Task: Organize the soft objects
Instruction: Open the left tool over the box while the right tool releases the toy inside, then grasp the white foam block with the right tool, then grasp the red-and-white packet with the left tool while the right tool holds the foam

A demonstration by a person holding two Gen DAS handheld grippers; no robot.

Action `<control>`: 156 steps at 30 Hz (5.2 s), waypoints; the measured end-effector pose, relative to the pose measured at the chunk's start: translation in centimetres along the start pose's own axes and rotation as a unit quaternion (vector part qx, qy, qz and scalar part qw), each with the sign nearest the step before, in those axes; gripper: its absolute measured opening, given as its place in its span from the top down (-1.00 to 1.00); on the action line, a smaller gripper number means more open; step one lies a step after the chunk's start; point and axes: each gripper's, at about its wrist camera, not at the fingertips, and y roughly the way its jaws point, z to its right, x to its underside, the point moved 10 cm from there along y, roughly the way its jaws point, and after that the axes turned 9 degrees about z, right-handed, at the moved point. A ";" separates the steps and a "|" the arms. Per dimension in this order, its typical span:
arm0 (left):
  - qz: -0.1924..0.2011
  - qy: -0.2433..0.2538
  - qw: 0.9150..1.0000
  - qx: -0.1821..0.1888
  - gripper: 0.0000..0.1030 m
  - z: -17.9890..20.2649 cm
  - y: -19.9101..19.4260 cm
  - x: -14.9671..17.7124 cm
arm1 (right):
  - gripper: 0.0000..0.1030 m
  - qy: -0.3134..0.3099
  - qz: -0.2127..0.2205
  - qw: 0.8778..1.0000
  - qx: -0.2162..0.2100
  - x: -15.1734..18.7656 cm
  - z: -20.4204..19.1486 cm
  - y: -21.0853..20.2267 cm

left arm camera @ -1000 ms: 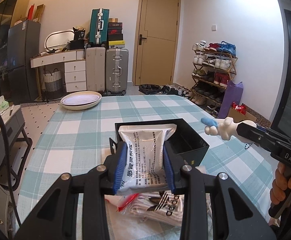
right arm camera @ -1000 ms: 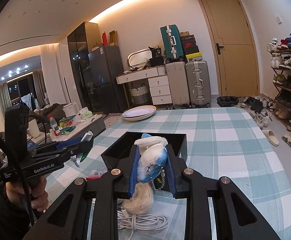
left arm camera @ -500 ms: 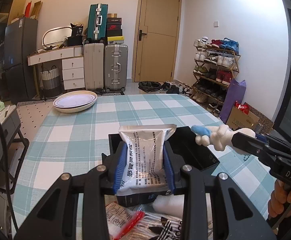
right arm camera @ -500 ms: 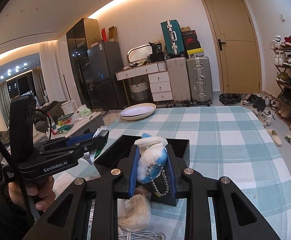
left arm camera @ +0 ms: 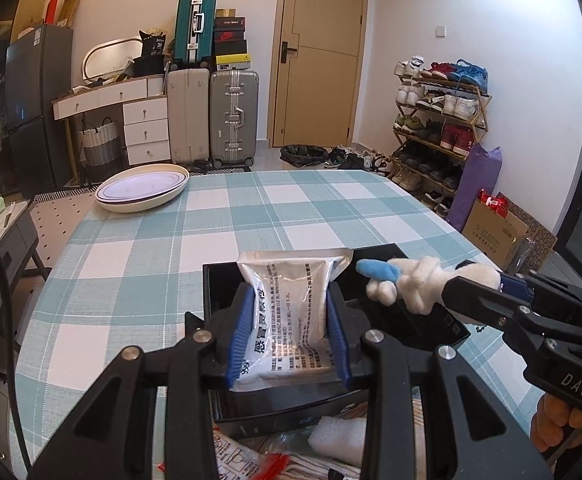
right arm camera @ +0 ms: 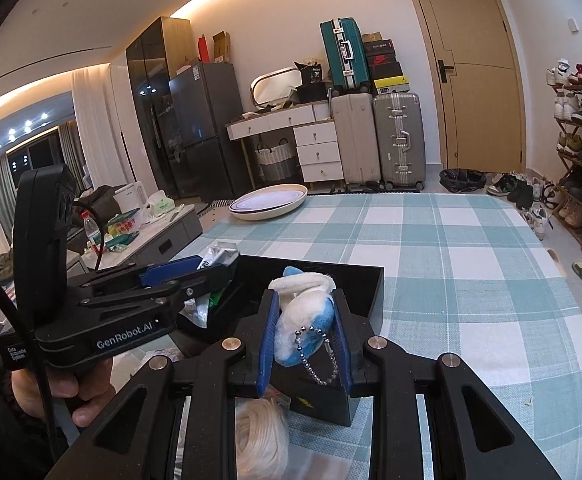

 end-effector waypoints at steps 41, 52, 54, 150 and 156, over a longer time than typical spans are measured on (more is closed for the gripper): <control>0.009 0.012 0.999 -0.032 -1.00 -2.5 -6.9 2.4 | -0.99 0.020 -0.024 0.999 0.013 3.6 0.5 -4.3; 0.000 0.014 0.999 -0.041 -1.00 -3.3 -8.2 4.8 | -0.99 0.003 -0.030 1.000 -0.004 4.6 -1.7 -4.7; -0.002 0.013 0.999 -0.040 -1.00 -3.3 -8.4 5.1 | -0.99 0.013 -0.044 0.999 -0.006 5.1 -2.0 -4.4; -0.082 -0.085 0.993 0.000 0.04 -5.3 -5.1 9.9 | 0.57 0.022 0.003 0.996 -0.088 3.8 -5.3 -6.3; -0.081 -0.083 0.993 -0.001 0.09 -5.3 -5.2 9.9 | 0.57 0.021 0.003 0.996 -0.087 3.8 -5.3 -6.2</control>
